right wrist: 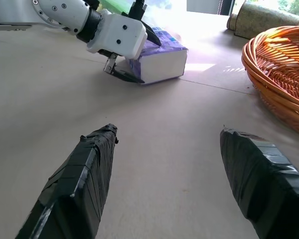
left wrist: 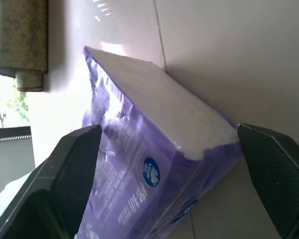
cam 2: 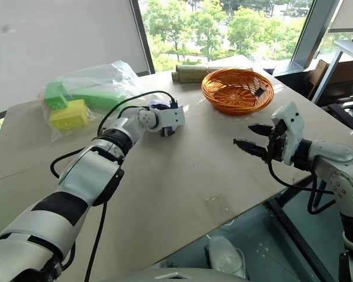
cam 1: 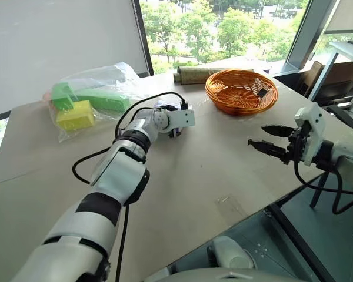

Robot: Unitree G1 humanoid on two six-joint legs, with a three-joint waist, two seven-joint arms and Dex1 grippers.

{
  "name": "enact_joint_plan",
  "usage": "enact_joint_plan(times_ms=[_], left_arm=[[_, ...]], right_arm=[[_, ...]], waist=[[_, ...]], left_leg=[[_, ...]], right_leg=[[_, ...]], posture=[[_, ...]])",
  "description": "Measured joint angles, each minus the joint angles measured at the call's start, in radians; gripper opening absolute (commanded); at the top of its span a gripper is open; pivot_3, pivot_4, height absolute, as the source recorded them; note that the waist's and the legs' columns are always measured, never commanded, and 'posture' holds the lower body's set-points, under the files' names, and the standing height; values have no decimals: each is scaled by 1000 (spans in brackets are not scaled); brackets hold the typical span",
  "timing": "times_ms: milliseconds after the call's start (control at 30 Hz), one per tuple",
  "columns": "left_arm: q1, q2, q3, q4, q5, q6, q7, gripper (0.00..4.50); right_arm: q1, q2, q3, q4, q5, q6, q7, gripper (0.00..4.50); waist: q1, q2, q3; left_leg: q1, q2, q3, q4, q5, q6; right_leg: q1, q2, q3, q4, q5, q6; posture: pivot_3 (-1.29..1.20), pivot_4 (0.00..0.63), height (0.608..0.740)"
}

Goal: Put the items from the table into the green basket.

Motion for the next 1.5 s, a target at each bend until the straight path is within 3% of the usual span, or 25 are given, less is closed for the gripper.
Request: enact_joint_plan(times_ms=[167, 267, 467, 600, 933, 1033, 1200, 1300, 1433, 1500], left_arm=[[18, -27, 58, 5, -48, 103, 28, 4500], [22, -44, 96, 3, -81, 132, 26, 3681], [31, -55, 140, -6, -115, 159, 37, 1004], [33, -55, 143, -6, -117, 158, 56, 254], [14, -46, 212, -11, -177, 123, 72, 244], [-15, 9, 232, -111, -209, 122, 29, 244], [67, 238, 265, -491, -223, 240, -52, 244], [264, 442, 327, -840, -201, 430, -103, 244], [427, 636, 438, -1045, -182, 590, -119, 244], [518, 771, 562, -1075, -184, 632, -113, 244]], right_arm=[[-22, 0, 13, 0, 0, -9, 2, 3569], [-33, 0, 16, 6, 0, -14, 3, 3634], [-38, 0, 36, 8, -1, -14, 3, 3634], [-38, 0, 42, 8, 0, -14, 2, 3634], [-41, 0, 50, 8, 0, -13, 1, 3634], [-66, 21, 65, 12, -12, -38, -2, 3634], [-131, 53, 95, 48, -17, -42, 2, 3634], [-217, 106, 129, 94, -2, -40, 23, 3634], [-303, 176, 175, 138, 20, -36, 51, 3634], [-353, 237, 187, 175, 54, -33, 74, 3634]], waist=[[4, 0, 0], [9, 0, -1], [14, 1, -1], [13, 1, -1], [20, 0, -1], [21, 0, 0], [13, 4, 2], [15, 6, 2], [72, 4, 2], [110, 3, 2]], left_leg=[[0, -1, 0, 0, 0, 0], [1, -1, 0, 0, 0, 0], [3, -1, -1, 1, 0, 0], [3, -1, -1, 1, 0, 0], [2, -1, -3, 1, 0, 0], [1, -1, -3, 1, 0, 0], [4, -1, -4, -2, 0, 0], [4, -1, -6, -2, 0, -1], [1, -2, -9, 0, 1, -1], [-1, -3, -9, 0, 1, -1]], right_leg=[[0, -1, 0, 0, 0, 0], [1, -1, 0, 0, 0, 0], [5, -1, -1, 0, 0, 0], [5, -1, -1, 0, 0, 0], [4, -2, -3, -1, 0, 1], [3, -2, -2, -1, 0, 1], [3, 0, 3, 1, 1, 0], [-1, 1, 6, 5, 1, 0], [-4, 1, 4, 7, 1, 0], [-6, 1, 4, 8, 1, 0]], posture=[[-350, 0, 740], [-350, 0, 740], [-348, 0, 740], [-342, 0, 740], [-301, 0, 740], [-275, 0, 740], [-196, 0, 740], [-118, 0, 740], [-38, 0, 740], [-10, 0, 740]])
